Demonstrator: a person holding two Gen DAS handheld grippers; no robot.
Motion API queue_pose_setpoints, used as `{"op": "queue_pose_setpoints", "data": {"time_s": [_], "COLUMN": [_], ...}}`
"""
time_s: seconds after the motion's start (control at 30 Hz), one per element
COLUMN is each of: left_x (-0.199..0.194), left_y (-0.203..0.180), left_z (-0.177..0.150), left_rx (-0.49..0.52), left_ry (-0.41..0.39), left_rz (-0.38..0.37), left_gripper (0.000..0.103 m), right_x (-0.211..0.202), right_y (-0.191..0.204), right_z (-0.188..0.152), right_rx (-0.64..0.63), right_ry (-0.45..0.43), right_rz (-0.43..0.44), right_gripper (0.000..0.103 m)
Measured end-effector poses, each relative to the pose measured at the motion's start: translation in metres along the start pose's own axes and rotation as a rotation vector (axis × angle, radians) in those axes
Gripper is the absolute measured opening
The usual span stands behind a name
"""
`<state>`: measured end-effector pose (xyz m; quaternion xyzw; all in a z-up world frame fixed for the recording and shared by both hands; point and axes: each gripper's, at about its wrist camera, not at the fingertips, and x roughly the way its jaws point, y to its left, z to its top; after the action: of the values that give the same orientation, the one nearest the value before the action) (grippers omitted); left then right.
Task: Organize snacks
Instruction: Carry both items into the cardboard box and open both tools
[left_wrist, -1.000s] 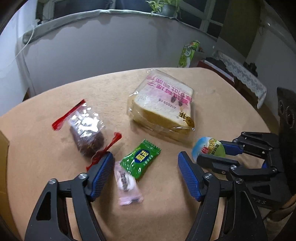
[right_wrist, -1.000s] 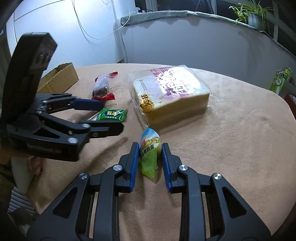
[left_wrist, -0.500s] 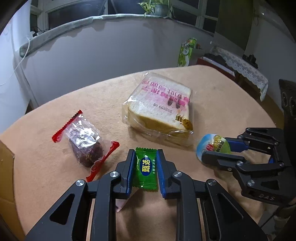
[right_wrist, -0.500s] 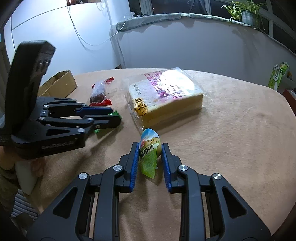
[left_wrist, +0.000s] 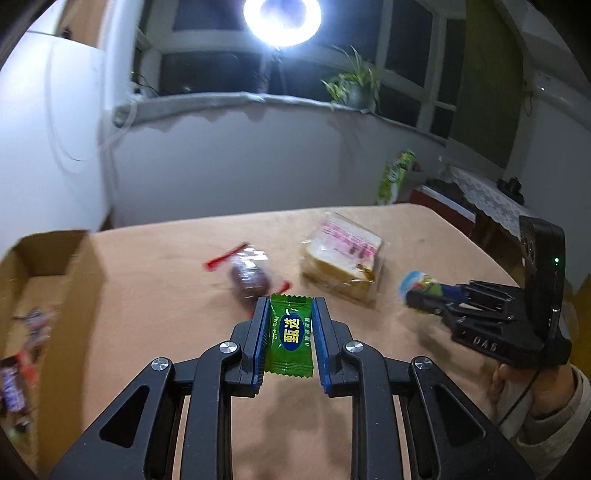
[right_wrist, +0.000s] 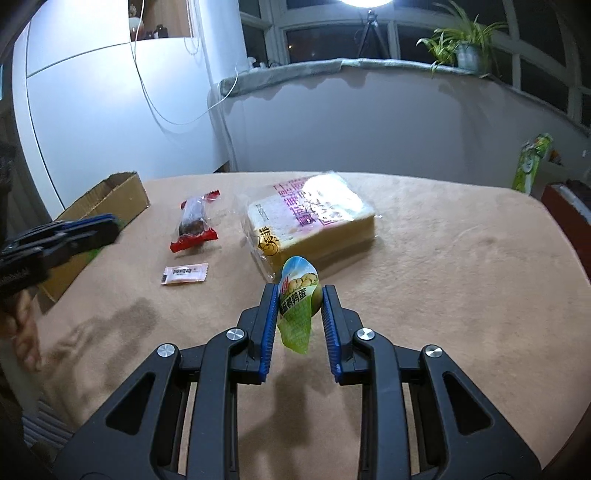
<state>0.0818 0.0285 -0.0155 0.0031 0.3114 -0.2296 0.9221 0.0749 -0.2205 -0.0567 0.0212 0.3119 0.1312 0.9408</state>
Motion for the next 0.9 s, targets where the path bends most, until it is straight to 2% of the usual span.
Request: {"op": "queue_pose_setpoints", "data": {"time_s": [0.37,0.53,0.9], "left_x": [-0.041,-0.061,-0.116], "left_y": [0.017,0.039,0.142], "left_z": [0.009,0.004,-0.031], "left_rx": [-0.002,-0.029,-0.185], "left_ry": [-0.09,-0.13,-0.161], "left_rz": [0.083,0.129,0.295], "left_gripper": [0.021,0.021,0.021], "right_x": [-0.026,-0.02,0.021], "right_y": [0.045,0.079,0.229], "right_z": [0.025,0.039,0.07], "right_rx": [-0.069,-0.11,-0.289], "right_ry": [-0.063,-0.058,-0.053], "right_rz": [0.025,0.082,0.281], "right_gripper": [0.025,0.025,0.025]}}
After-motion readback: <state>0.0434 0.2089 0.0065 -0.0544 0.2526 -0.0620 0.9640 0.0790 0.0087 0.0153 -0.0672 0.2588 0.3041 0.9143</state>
